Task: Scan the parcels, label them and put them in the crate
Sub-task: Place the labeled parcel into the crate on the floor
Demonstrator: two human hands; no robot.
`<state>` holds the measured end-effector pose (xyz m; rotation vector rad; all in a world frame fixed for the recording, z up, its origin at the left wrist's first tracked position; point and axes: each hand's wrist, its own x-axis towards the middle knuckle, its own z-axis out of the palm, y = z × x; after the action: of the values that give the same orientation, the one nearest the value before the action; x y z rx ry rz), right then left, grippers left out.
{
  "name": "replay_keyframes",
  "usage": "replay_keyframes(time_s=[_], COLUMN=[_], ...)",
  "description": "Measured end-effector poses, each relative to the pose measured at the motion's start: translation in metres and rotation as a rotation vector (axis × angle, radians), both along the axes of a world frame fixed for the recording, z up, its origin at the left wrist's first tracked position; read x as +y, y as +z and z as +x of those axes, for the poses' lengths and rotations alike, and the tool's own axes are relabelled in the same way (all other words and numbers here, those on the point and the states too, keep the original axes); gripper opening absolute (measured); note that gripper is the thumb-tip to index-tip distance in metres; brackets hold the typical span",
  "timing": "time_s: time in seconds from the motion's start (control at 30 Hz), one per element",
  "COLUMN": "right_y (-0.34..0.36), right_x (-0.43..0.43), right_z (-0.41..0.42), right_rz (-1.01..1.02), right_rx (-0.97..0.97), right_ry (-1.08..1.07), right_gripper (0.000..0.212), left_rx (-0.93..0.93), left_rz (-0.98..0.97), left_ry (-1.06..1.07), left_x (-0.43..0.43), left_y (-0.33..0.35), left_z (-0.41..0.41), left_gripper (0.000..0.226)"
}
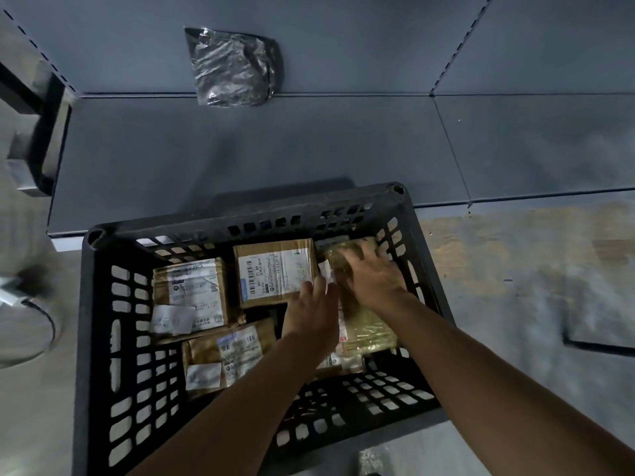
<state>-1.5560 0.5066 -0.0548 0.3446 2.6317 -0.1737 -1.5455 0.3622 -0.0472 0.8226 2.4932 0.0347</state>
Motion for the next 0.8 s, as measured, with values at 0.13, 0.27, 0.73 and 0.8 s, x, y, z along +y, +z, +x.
replay_keyframes(time_s=[0.13,0.27,0.73,0.8], right_y=[0.046,0.132,0.553,0.593], right_x=[-0.005,-0.014,-0.131,-0.148], right_z=[0.008,0.018,0.023,0.025], right_rz=[-0.033,-0.043,-0.135,-0.176], right_rx=[-0.03,-0.028,0.196,0.246], right_ry=[-0.028,-0.014,0.099,0.121], right_gripper=[0.062,0.058,0.074,0.075], left_rx=[-0.006,0.0,0.212,0.267], left_rz=[-0.01,-0.03,0.047,0.026], left_ry=[0.027,0.068,0.301,0.325], left_x=[-0.012,-0.033,-0.185,-0.203], left_y=[0.044,0.131,0.548,0.591], left_z=[0.0,-0.013,-0.022,-0.014], left_gripper=[0.056,0.063,0.082,0.085])
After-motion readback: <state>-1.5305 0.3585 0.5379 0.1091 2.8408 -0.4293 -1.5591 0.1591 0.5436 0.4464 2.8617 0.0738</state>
